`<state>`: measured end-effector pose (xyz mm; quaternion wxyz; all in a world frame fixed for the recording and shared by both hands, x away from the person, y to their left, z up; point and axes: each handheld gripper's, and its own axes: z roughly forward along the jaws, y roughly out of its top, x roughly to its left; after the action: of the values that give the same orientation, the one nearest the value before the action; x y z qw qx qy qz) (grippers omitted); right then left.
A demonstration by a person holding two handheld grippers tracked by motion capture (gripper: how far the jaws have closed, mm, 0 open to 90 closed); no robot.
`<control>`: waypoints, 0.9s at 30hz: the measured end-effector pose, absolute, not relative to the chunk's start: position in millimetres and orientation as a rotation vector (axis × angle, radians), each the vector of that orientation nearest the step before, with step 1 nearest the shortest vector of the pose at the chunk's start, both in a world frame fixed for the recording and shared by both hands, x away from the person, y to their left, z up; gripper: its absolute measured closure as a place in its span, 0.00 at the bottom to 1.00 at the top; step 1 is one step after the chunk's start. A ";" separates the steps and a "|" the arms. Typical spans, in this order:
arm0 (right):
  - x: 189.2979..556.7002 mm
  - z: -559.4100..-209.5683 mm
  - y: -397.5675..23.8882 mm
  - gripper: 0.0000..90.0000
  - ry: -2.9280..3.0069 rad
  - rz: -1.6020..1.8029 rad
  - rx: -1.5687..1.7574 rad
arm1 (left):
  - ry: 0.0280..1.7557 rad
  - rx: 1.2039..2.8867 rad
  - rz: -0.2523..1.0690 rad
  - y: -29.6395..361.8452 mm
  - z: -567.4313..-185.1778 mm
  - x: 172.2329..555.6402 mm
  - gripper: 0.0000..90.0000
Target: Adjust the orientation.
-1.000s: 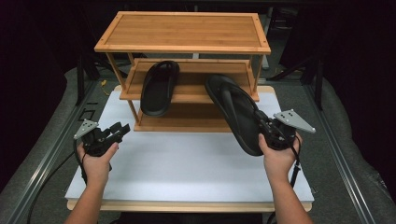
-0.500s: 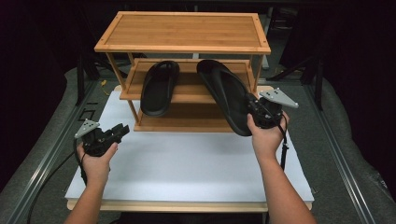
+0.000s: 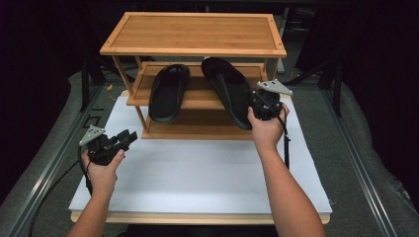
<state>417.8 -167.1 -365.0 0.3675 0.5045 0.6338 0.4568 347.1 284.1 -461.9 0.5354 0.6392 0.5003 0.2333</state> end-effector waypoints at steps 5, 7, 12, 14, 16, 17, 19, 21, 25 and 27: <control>433.2 -364.4 -152.7 0.94 1.636 1.154 1.296 | 1.156 1.537 0.531 282.3 -461.3 346.4 0.66; 438.1 -362.5 -146.1 0.94 1.627 1.129 1.293 | 1.146 1.557 0.537 281.6 -461.1 346.2 0.67; 448.7 -357.2 -133.7 0.94 1.636 1.101 1.273 | 1.136 1.565 0.552 282.2 -459.2 345.7 0.70; 451.7 -356.3 -128.9 0.94 1.623 1.065 1.285 | 1.138 1.564 0.560 281.8 -458.8 345.7 0.71; 454.9 -356.2 -125.4 0.94 1.647 1.083 1.281 | 1.146 1.569 0.574 281.0 -458.9 346.2 0.72; 455.8 -356.6 -123.0 0.94 1.639 1.075 1.290 | 1.149 1.570 0.577 280.7 -459.1 346.5 0.72; 456.8 -357.7 -119.8 0.94 1.647 1.059 1.291 | 1.152 1.572 0.583 280.1 -459.2 346.8 0.73; 457.8 -359.9 -117.6 0.94 1.652 1.048 1.300 | 1.151 1.572 0.581 279.4 -459.1 347.1 0.73; 459.7 -365.1 -116.4 0.94 1.646 1.048 1.302 | 1.147 1.573 0.584 278.3 -458.9 347.2 0.73; 460.5 -366.7 -117.2 0.93 1.642 1.069 1.312 | 1.146 1.561 0.580 278.0 -459.0 347.5 0.73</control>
<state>460.5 -117.2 -366.7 0.3820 0.5141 0.6436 0.4189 347.5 278.0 -459.0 0.5312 0.6542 0.4802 0.2432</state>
